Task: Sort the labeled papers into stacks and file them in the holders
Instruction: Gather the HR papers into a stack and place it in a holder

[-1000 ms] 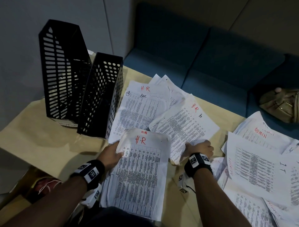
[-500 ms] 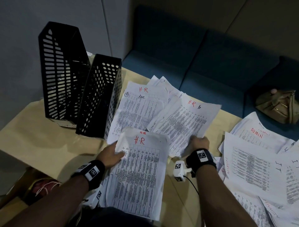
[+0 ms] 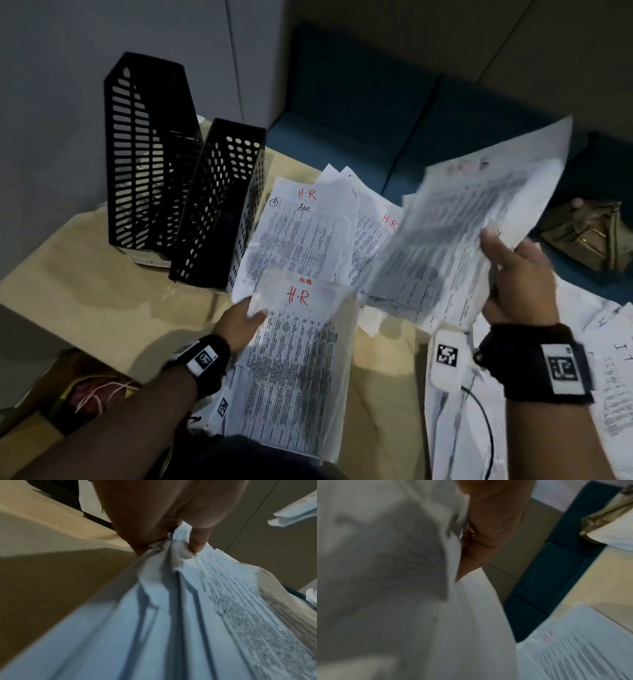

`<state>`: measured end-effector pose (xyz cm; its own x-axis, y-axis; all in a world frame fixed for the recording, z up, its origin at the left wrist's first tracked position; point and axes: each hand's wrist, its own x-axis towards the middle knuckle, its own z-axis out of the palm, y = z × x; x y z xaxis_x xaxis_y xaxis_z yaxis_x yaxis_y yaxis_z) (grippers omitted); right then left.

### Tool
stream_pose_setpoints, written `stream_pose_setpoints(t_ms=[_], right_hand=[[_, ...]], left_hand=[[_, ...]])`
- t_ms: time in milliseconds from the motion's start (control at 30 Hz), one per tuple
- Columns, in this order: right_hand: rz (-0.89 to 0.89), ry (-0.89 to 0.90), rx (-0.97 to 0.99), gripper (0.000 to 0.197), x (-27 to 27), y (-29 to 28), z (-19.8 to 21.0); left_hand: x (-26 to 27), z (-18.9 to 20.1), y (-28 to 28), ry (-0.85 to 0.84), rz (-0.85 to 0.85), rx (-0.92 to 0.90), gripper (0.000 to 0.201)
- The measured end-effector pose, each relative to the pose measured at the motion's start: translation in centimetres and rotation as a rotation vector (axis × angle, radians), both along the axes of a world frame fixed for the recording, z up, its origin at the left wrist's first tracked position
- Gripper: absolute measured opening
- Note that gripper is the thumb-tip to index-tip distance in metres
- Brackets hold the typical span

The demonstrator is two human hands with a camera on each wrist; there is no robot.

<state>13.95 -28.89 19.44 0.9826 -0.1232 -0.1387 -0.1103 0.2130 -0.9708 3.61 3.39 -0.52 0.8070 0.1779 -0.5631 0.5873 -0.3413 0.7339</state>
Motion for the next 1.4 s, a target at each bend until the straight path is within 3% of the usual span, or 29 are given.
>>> stream_pose_setpoints(t_ms=[100,233,267,367,467,533,600,700,800,867,933,1067,1233,1333,1400], right_hand=[[0.051,0.097,-0.247,0.012,-2.0,1.7,-4.0],[0.262,0.388,-0.575,0.012,-5.3,3.4,-13.2],[0.343,0.44,-0.674,0.015,-5.9,3.7,-15.1],[0.536,0.492,-0.954,0.025,-7.2,5.1,-17.7],[0.7,0.463,-1.078,0.028,-7.7,6.4,-18.1],[0.837,0.483,-1.181,0.046,-7.1,6.4,-18.2],[0.808,0.488,-1.237,0.065,-5.6,5.9,-18.3],[0.503,0.28,-1.231,0.077,-2.6,6.0,-17.3],[0.543,0.123,-1.19,0.067,-0.3,7.9,-16.3],[0.633,0.172,-1.199,0.052,0.4,9.3,-16.4],[0.601,0.295,-1.188,0.04,0.3,9.8,-17.1],[0.476,0.454,-1.19,0.037,-1.4,9.0,-19.2],[0.327,0.336,-1.032,0.045,-2.3,6.6,-20.0],[0.19,0.266,-0.819,0.064,-2.6,5.3,-19.8],[0.195,0.166,-0.73,0.066,-2.8,5.5,-19.5]], left_hand=[[-0.1,0.4,-0.3,-0.006,0.039,-0.059,0.039],[0.3,-0.2,-0.1,0.004,0.039,-0.049,0.036],[0.4,-0.3,0.0,0.012,0.057,-0.072,0.042],[0.3,0.3,-0.1,0.028,0.152,-0.278,0.085],[0.2,1.5,-0.7,-0.027,0.127,-0.28,0.067],[0.1,1.5,-0.8,-0.077,0.032,-0.16,0.051],[0.1,1.5,-0.6,-0.093,-0.021,-0.09,0.041],[0.1,1.8,-0.6,-0.049,-0.05,-0.15,0.039],[0.0,2.0,-1.0,-0.057,-0.088,-0.157,0.036],[0.3,2.2,-1.3,-0.05,-0.078,-0.16,0.035],[0.5,2.2,-1.6,-0.059,-0.048,-0.136,0.034],[0.4,2.2,-2.1,-0.005,-0.043,-0.219,0.058],[-0.1,1.5,-2.3,0.029,-0.018,-0.225,0.041],[-0.1,1.7,-2.2,0.055,0.062,-0.31,0.04],[0.1,1.4,-2.3,0.059,0.079,-0.345,0.048]])
